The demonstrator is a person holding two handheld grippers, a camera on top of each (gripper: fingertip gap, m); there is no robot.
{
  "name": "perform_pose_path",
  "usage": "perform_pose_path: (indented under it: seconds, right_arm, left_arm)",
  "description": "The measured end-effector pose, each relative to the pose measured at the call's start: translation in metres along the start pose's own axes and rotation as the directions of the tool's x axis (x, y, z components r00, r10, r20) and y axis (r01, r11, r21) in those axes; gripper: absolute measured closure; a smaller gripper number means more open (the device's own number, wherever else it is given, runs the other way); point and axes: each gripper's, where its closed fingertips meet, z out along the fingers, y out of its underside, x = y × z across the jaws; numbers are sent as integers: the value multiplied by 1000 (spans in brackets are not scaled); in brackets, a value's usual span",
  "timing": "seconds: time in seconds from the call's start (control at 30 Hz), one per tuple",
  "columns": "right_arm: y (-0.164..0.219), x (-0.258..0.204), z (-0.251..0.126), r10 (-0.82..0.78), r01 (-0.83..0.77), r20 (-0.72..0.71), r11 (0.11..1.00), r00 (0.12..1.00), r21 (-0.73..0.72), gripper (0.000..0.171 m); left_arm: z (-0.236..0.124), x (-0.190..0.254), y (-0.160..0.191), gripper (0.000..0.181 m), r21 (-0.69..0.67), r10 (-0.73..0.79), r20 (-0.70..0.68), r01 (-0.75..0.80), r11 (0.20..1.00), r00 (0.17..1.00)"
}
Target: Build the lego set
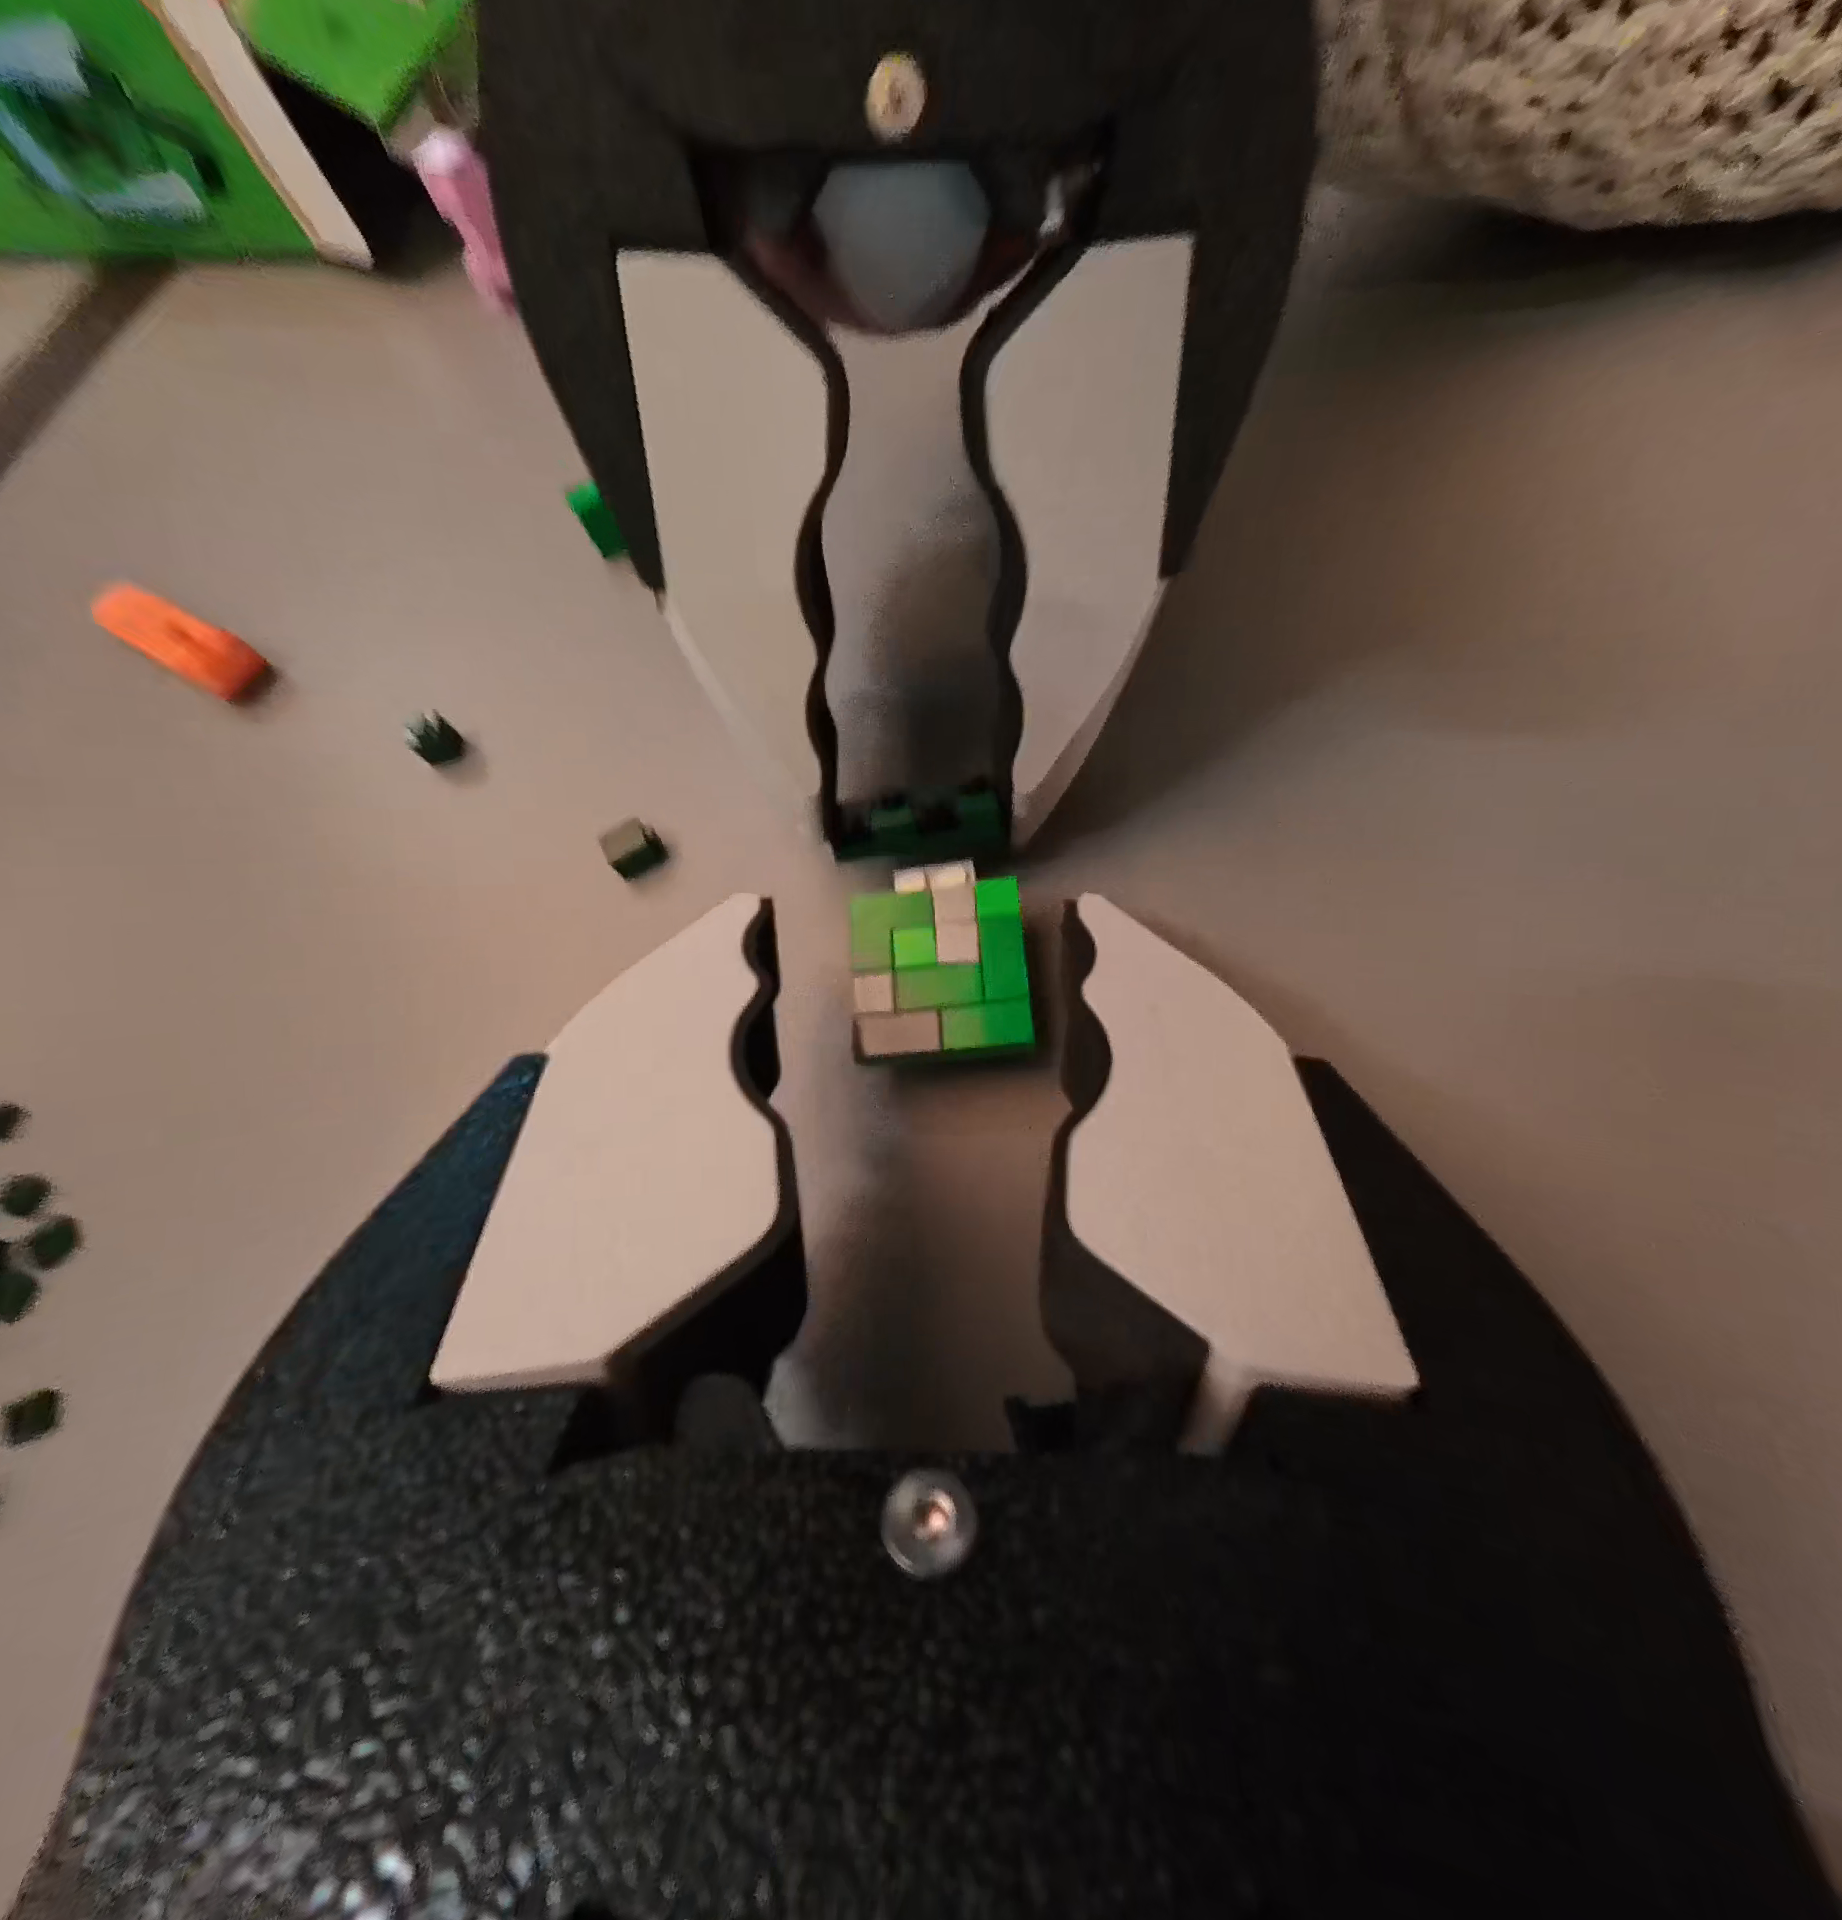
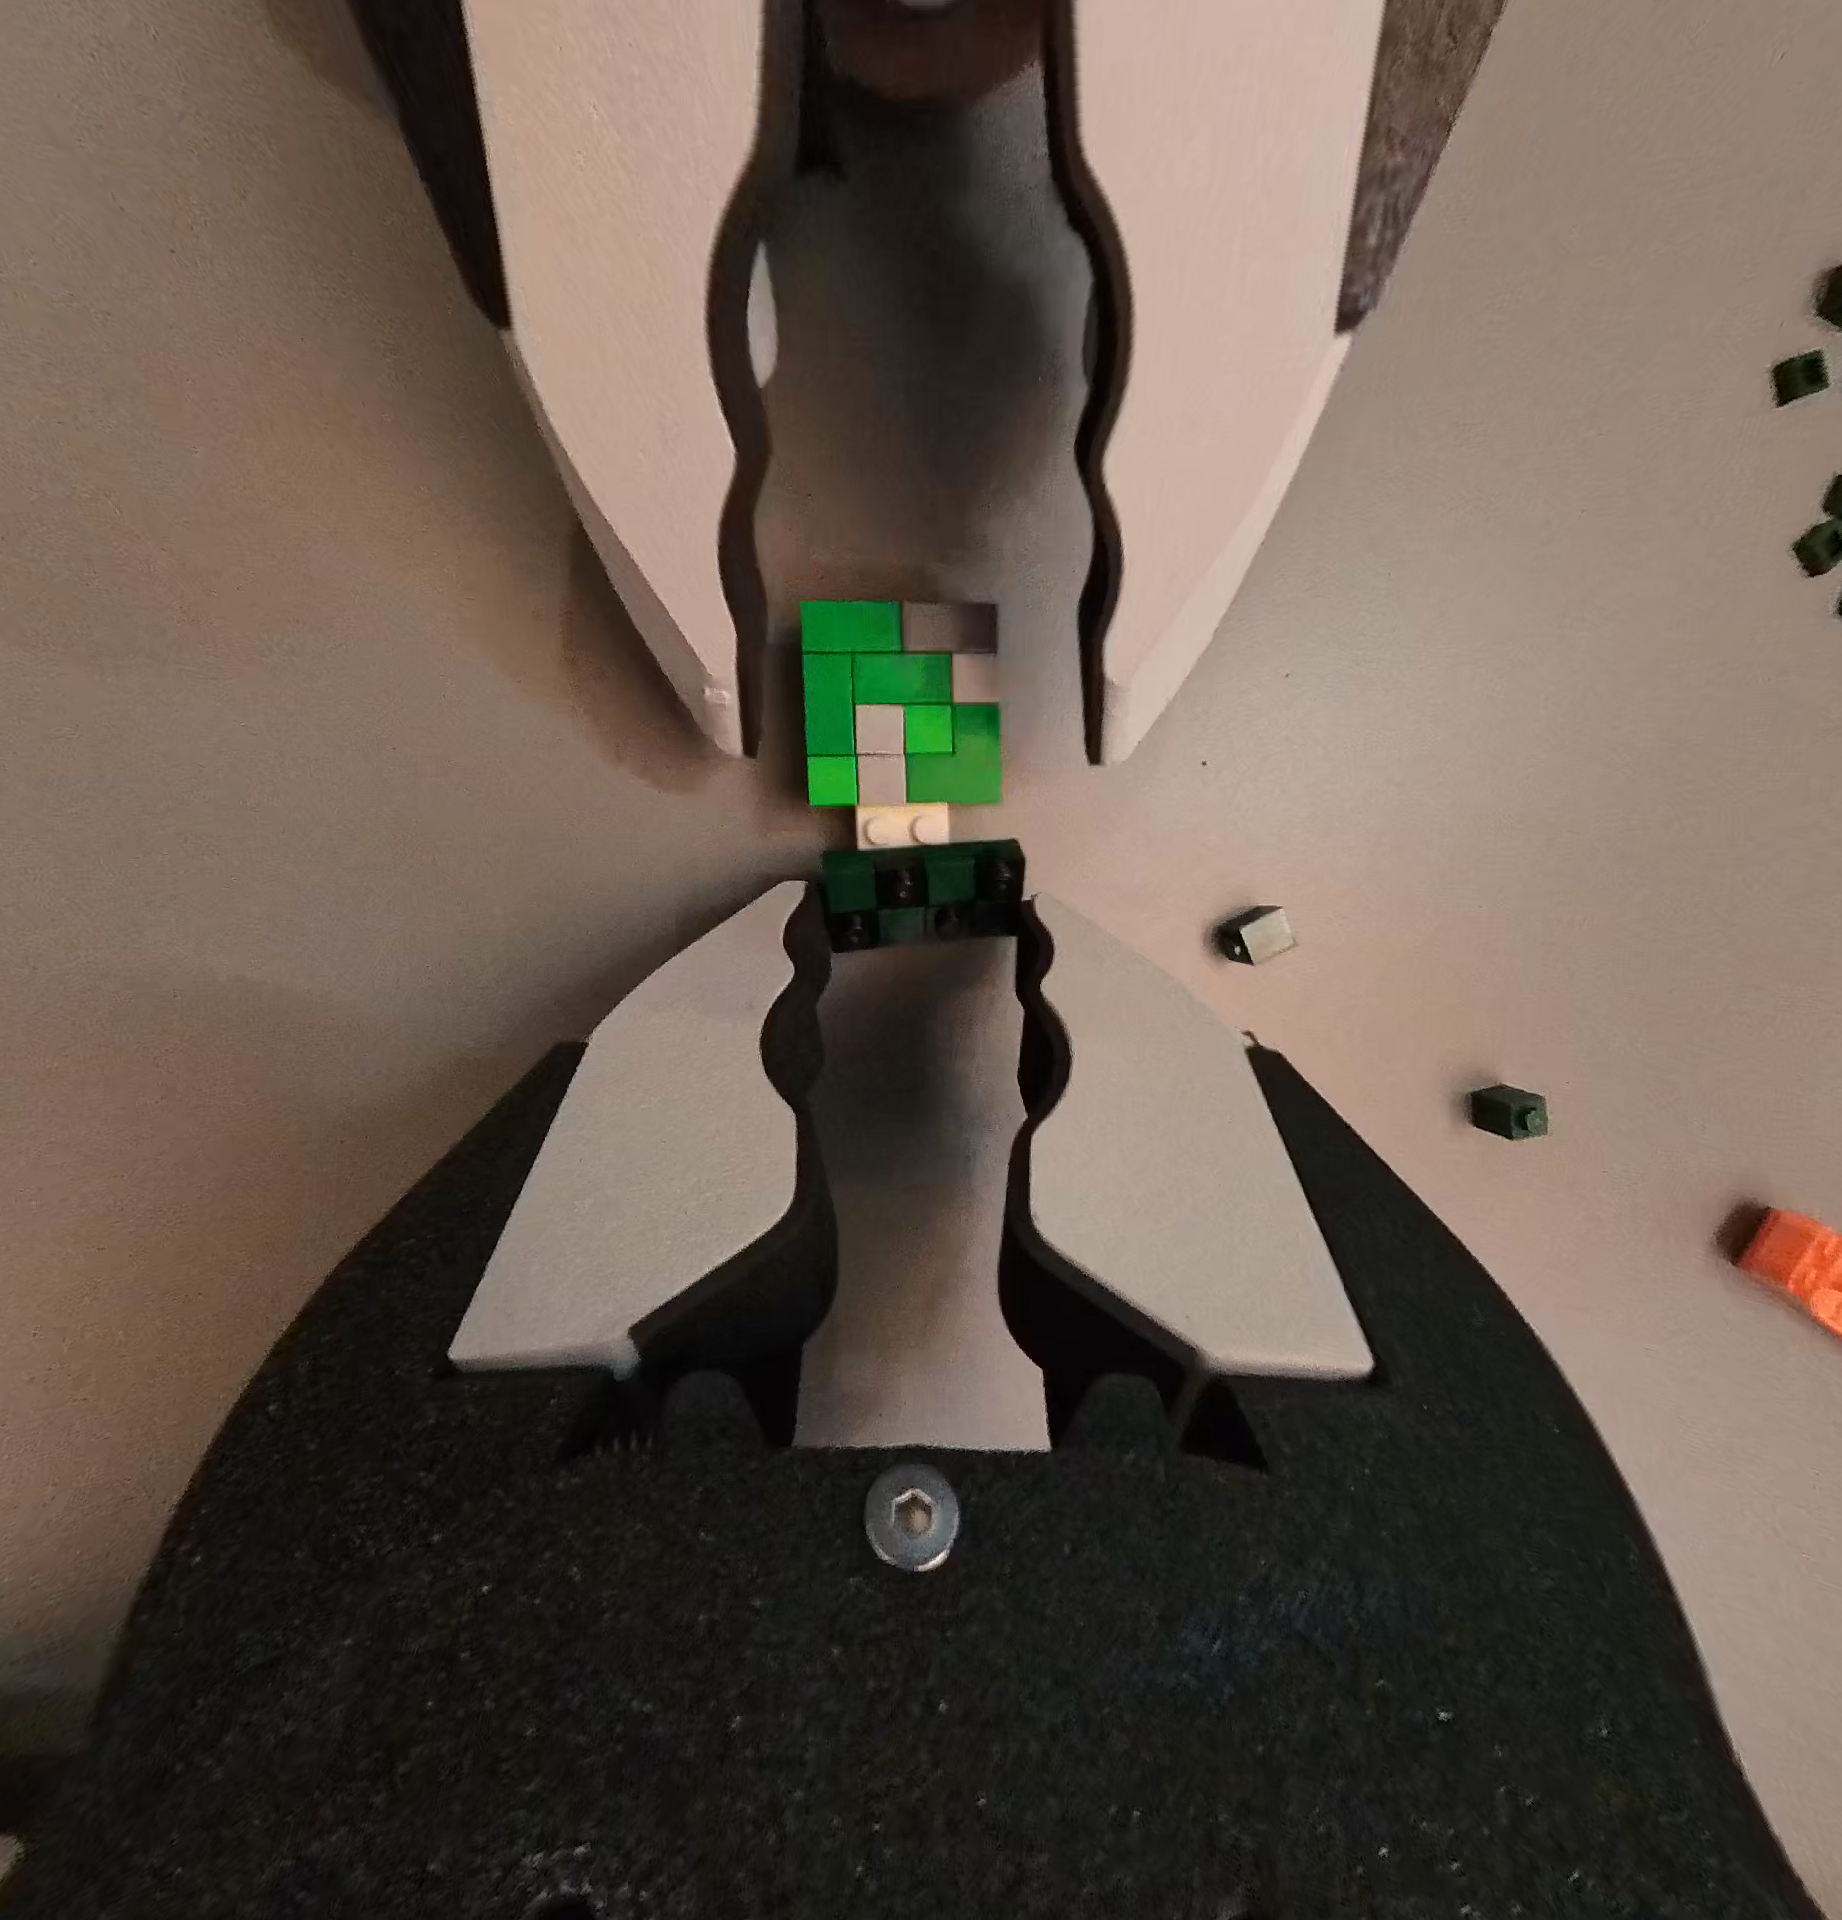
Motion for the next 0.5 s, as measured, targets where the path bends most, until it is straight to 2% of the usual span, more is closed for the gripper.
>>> perform_pose_path:
  seconds: [0.1,0.23,0.37,0.5]
  right_arm:
    - [-8,0,-12,33,-35,26,996,999,79,137]
    - [-20,-9,-30,81,-109,147,975,986,195,137]
    - [-23,-18,-35,69,-110,197,972,978,208,137]
    - [-23,-24,-33,58,-101,222,977,973,186,137]
  left_arm:
    - [-7,-3,-18,135,64,180,121,-188,980,976]
    - [-11,5,-32,143,84,388,218,-414,907,895]
    - [-11,18,-41,153,116,476,219,-507,854,852]
    - [-7,17,-37,157,63,534,243,-563,824,809]
